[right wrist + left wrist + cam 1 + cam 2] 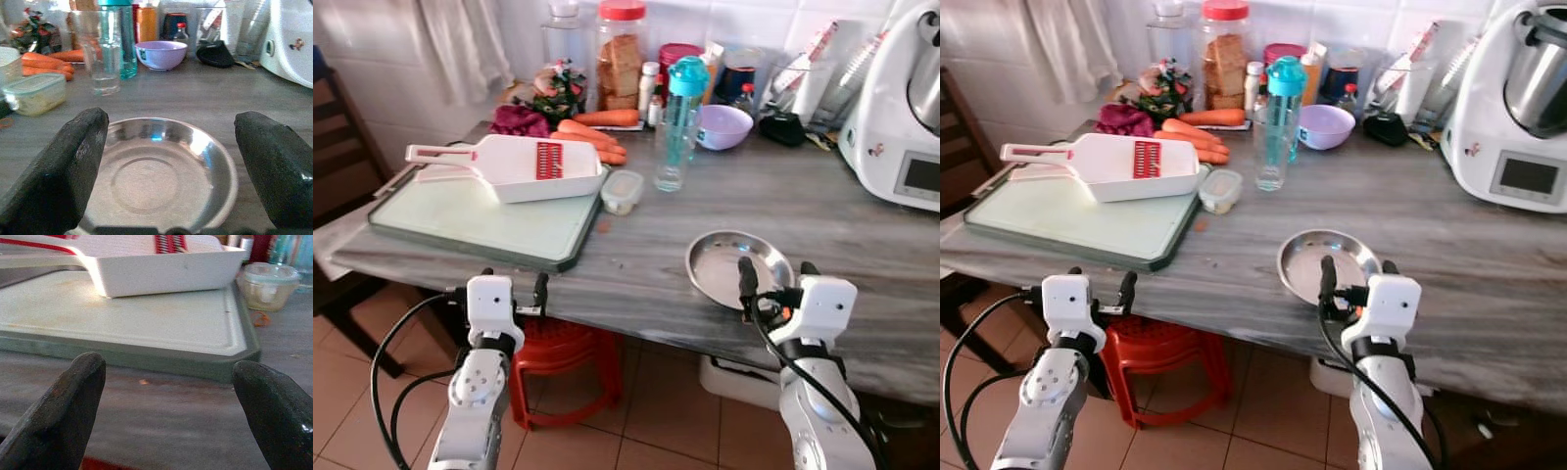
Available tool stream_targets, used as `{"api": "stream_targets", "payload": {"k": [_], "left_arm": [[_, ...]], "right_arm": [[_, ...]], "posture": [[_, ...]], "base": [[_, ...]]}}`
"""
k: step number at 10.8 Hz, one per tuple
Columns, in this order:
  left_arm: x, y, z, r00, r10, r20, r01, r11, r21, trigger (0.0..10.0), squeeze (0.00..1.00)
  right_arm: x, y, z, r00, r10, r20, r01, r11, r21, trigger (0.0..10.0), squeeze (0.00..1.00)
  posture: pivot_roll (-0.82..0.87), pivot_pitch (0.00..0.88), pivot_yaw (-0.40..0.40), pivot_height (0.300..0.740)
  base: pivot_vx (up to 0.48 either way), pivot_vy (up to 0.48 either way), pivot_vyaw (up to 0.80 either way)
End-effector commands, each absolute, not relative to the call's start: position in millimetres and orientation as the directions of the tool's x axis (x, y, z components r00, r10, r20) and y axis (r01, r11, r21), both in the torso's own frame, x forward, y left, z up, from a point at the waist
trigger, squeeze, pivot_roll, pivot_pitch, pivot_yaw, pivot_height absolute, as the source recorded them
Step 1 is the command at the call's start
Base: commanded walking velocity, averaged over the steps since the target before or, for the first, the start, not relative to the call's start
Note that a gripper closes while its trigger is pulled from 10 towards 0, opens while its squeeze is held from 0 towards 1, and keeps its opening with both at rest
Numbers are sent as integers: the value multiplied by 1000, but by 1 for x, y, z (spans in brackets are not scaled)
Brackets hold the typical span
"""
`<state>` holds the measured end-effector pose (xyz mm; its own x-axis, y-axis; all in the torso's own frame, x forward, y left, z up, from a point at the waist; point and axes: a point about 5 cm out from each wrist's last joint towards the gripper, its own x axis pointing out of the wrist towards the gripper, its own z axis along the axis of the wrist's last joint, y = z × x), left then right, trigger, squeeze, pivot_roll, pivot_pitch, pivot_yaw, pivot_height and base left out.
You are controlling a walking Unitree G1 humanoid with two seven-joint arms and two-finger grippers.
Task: Setting the table
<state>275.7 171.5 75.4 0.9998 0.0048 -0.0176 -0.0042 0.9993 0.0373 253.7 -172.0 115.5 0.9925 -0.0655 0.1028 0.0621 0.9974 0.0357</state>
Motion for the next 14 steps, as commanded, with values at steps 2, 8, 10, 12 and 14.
{"api": "stream_targets", "payload": {"k": [2, 8, 10, 12, 14], "left_arm": [[279, 168, 75, 1000, 0, -28, 1, 1000, 29, 10000, 0], [280, 159, 74, 999, -23, -44, 24, 1000, 14, 10000, 0], [281, 158, 75, 999, -28, -45, 29, 999, 20, 10000, 0], [282, 157, 75, 998, -31, -45, 32, 999, 18, 10000, 0], [282, 157, 76, 999, -32, -45, 32, 999, 17, 10000, 0]], "right_arm": [[256, -180, 116, 990, -93, 105, 90, 995, 33, 10000, 0], [265, -178, 123, 986, -113, 122, 107, 992, 61, 10000, 0], [266, -177, 126, 985, -105, 138, 101, 994, 36, 10000, 0], [266, -178, 126, 982, -101, 160, 96, 995, 36, 10000, 0], [264, -179, 126, 984, -80, 161, 75, 997, 36, 10000, 0]], "posture": [[75, 0, -18, 740], [73, 0, -16, 740], [73, 0, -16, 740], [73, 0, -16, 740], [69, 0, -16, 740]], "base": [[0, 0, -800], [0, 0, -107], [-289, 0, 0], [-287, 0, 0], [-289, 0, 0]]}}
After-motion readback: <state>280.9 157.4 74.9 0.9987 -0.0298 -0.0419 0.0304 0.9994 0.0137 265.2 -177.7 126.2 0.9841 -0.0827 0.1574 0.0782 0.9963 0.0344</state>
